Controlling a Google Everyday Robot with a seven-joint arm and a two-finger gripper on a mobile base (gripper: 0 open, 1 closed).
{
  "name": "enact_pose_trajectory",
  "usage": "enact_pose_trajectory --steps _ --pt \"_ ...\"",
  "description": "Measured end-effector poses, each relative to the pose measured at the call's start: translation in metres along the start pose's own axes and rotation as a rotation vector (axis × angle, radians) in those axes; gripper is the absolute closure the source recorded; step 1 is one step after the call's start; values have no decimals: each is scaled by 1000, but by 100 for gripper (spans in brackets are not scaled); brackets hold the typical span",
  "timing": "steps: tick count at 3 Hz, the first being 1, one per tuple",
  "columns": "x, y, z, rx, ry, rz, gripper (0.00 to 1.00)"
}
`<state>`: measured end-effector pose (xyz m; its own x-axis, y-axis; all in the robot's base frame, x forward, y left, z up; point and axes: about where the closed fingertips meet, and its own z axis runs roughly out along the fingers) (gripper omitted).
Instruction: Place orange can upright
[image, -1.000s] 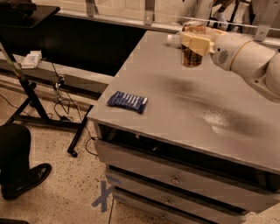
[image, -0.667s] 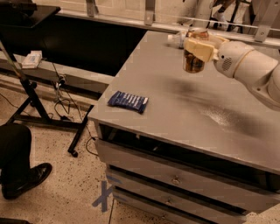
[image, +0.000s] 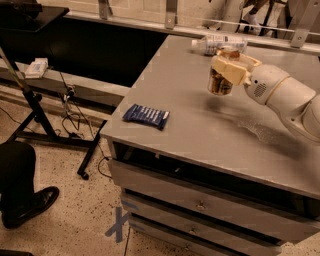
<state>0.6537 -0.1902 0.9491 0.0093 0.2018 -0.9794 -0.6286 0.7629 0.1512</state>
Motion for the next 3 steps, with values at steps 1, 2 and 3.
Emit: enact_pose_trajectory --steps 1,2,3 --pt "7 1 -3 -52 12 -25 100" --pt "16 7 -7 -115 35 -43 100" --pt "24 13 -10 -143 42 -45 100"
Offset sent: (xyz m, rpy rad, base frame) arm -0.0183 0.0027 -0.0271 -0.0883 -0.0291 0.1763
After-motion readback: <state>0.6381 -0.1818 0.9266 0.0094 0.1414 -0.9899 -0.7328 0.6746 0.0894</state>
